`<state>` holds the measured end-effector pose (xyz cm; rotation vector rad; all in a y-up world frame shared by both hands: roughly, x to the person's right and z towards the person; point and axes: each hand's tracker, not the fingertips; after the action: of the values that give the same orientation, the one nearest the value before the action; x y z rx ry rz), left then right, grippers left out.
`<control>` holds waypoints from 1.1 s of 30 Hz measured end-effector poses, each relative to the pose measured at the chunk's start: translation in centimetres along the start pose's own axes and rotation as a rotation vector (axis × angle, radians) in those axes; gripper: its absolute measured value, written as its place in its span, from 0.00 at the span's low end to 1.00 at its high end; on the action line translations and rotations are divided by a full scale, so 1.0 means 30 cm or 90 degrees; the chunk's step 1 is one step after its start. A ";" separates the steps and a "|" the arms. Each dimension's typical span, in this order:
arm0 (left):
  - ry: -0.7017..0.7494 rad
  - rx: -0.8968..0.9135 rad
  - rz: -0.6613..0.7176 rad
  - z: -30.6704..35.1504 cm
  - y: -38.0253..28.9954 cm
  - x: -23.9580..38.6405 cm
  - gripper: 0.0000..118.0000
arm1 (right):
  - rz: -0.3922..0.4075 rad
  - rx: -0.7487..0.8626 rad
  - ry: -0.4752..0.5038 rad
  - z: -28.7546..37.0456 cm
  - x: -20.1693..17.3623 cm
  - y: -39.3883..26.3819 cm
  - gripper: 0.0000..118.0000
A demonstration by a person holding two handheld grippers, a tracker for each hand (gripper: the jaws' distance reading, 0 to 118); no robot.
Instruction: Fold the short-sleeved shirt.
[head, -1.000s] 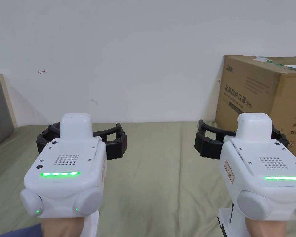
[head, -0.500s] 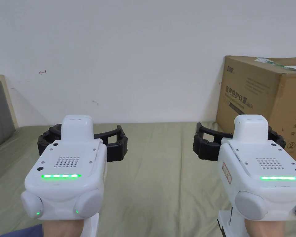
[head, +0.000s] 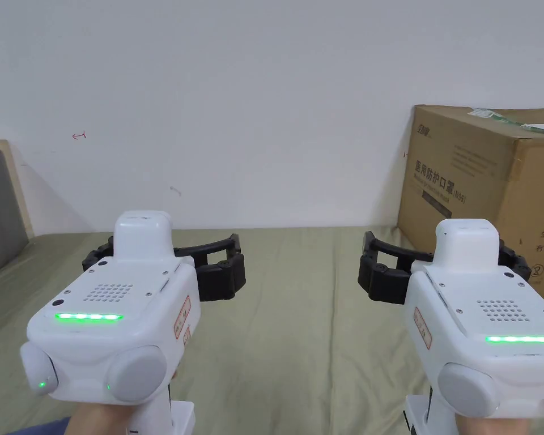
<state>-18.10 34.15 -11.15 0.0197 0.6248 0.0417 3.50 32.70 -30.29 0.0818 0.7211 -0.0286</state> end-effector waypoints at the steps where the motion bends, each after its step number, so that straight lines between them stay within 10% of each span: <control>1: 0.003 0.007 -0.010 0.006 0.001 0.006 1.00 | 0.001 0.001 0.001 0.001 0.003 -0.001 1.00; 7: 0.060 0.046 -0.103 0.025 -0.018 0.059 1.00 | -0.002 -0.002 -0.001 -0.006 0.003 -0.002 1.00; 33: 0.054 0.025 -0.036 0.008 -0.009 0.041 1.00 | 0.011 -0.002 0.002 -0.007 -0.002 -0.004 1.00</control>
<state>-16.94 33.94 -11.67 0.0390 0.7114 -0.0251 3.31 32.60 -30.40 0.0846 0.7229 -0.0108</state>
